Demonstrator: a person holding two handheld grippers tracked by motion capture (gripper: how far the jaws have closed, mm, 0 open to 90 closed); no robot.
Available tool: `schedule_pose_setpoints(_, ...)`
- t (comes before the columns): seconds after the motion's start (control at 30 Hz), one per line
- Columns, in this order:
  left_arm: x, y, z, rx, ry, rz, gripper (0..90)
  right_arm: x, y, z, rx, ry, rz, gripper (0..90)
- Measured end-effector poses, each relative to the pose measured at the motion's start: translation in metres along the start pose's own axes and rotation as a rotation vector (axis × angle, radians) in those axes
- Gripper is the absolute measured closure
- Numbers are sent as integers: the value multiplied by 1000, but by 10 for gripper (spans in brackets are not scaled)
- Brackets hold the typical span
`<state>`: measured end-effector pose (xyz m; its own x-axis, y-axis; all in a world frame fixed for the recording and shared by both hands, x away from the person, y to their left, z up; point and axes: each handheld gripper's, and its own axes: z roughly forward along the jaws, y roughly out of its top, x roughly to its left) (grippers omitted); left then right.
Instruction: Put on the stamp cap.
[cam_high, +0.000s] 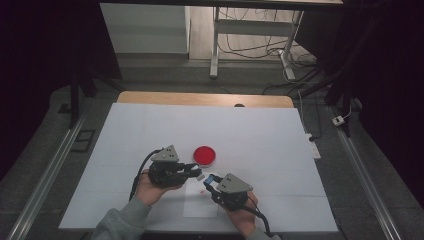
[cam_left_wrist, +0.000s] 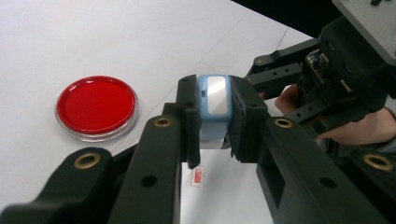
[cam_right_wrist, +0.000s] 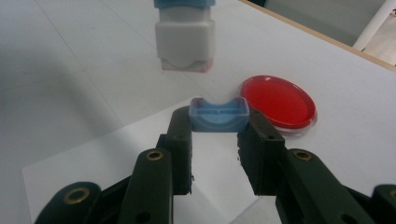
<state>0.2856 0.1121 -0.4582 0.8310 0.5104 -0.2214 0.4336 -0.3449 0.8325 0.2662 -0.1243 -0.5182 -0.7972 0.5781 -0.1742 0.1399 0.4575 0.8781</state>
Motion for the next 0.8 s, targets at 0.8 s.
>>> schedule_pose_setpoints(0.8, -7, -2, 12, -42, 31, -36, 757, 8, 4, 6, -4, -62, -17, 658)
